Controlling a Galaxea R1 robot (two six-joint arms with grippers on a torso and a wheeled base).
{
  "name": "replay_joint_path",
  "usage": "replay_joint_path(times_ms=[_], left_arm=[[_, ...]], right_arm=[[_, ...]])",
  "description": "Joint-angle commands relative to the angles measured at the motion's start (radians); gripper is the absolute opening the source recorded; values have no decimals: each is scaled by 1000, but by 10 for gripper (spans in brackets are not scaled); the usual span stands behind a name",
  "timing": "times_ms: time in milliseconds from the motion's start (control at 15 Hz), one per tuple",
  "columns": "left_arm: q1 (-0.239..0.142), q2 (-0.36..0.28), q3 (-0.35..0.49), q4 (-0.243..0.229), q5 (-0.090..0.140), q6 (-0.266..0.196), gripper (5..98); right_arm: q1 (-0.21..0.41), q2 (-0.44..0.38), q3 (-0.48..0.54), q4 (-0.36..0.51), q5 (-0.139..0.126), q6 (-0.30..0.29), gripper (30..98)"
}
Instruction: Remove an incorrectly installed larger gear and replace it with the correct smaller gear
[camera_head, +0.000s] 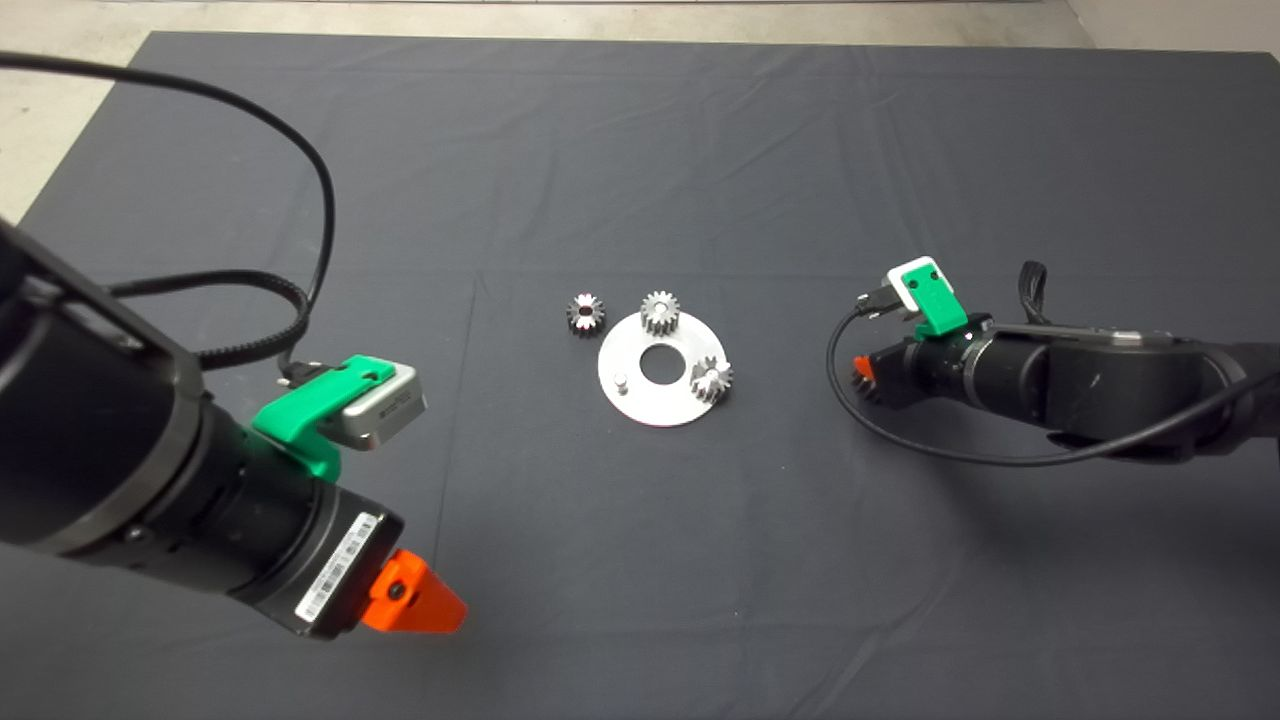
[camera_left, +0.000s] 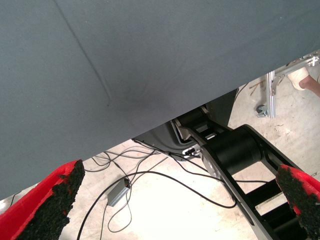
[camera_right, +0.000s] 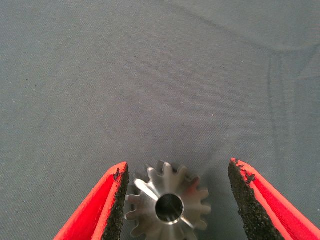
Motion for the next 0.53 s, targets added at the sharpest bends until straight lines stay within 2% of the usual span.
replay_joint_path(times_ms=[0, 133, 267, 333, 467], left_arm=[[-5, 2, 1, -16, -11, 1, 983], [-5, 2, 1, -16, -13, 1, 983], [-5, 2, 1, -16, -13, 1, 983], [-5, 2, 2, -16, -13, 2, 983], [-5, -6, -2, -15, -11, 2, 983]], right_arm=[[-16, -4, -26, -53, 4, 8, 530], [-19, -8, -23, -74, 1, 9, 573], [12, -26, 27, -56, -2, 16, 575], [76, -39, 64, -8, -4, 27, 584], [188, -83, 114, 214, 4, 56, 627]])
